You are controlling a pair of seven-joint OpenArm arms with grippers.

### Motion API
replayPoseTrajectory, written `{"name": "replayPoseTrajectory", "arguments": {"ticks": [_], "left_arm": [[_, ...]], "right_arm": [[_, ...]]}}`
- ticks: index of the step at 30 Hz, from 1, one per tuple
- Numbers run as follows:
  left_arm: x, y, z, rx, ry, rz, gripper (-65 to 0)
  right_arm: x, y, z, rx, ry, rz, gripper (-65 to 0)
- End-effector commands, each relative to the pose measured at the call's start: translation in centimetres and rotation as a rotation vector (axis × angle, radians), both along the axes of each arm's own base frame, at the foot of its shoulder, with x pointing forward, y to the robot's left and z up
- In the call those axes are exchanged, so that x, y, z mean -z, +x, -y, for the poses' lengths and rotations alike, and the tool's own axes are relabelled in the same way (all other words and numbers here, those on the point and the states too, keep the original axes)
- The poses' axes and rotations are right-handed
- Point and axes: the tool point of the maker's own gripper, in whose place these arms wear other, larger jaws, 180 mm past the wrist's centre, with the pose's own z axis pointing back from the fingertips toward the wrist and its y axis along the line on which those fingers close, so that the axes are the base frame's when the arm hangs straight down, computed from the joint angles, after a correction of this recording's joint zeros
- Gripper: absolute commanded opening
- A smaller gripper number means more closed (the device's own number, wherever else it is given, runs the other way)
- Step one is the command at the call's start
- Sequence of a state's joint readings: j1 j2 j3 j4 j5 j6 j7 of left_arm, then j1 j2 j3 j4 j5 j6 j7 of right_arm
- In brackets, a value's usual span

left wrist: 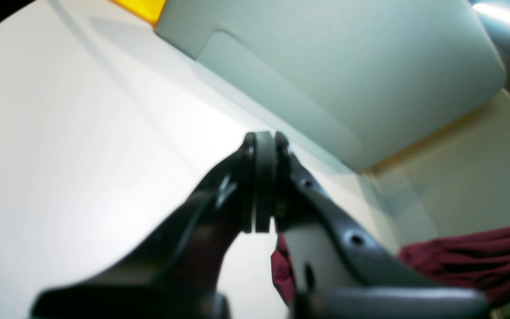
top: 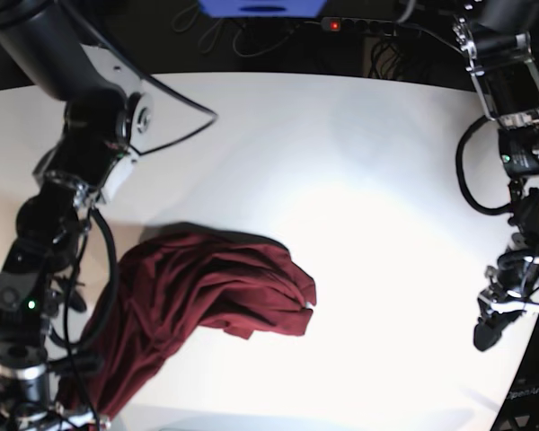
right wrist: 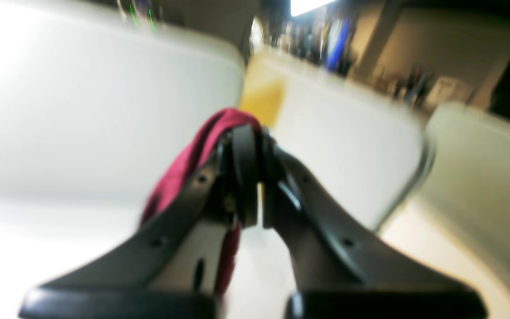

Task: Layout the t-shirt on the table in an organized manner, then fold the t-shirt properly
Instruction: 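Swing the hanging shirt with both grippers and lay it on the table, then grasp the shirt's free end with the left gripper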

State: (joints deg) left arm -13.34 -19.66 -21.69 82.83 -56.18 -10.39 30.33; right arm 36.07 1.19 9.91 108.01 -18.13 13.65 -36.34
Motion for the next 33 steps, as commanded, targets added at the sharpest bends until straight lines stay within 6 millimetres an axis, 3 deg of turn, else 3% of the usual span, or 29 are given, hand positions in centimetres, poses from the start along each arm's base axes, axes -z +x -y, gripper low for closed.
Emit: {"name": "replayPoseTrajectory", "arguments": {"ticks": [1, 4, 8, 12, 16, 20, 25, 30, 33], "left_arm": [[-2.5, 0.4, 0.0, 0.002, -0.008, 0.075, -64.9], [-1.7, 0.6, 0.3, 0.009, -0.004, 0.054, -64.9], [-0.6, 0.9, 2.2, 0.056, -0.002, 0.023, -63.6], [0.5, 1.0, 4.3, 0.110, 0.014, -0.007, -53.5], [2.1, 1.0, 9.1, 0.222, 0.025, -0.043, -43.6], [4.7, 1.0, 15.0, 0.329, 0.012, -0.099, -41.8], [9.1, 2.1, 21.4, 0.391, 0.051, -0.203, -41.8], [10.7, 3.1, 26.4, 0.430, 0.108, -0.253, -41.8], [11.1, 3.9, 27.9, 0.413, 0.143, -0.234, -41.8]], "right_arm": [[-1.0, -0.7, 1.0, 0.018, 0.001, 0.052, -65.0], [3.2, -1.1, 2.8, 0.053, 0.021, -0.021, -65.0], [8.2, -2.1, 5.0, 0.098, 0.039, -0.116, -64.1], [13.8, -3.3, 6.8, 0.141, 0.071, -0.251, -47.3], [17.9, -5.2, 7.8, 0.172, 0.085, -0.342, -28.4], [19.3, -7.7, 8.9, 0.222, 0.108, -0.366, -18.6], [21.3, -10.7, 8.9, 0.259, 0.138, -0.405, -18.1], [23.5, -12.7, 8.5, 0.263, 0.133, -0.471, -18.1], [24.1, -13.7, 8.6, 0.270, 0.124, -0.493, -18.1]]}}
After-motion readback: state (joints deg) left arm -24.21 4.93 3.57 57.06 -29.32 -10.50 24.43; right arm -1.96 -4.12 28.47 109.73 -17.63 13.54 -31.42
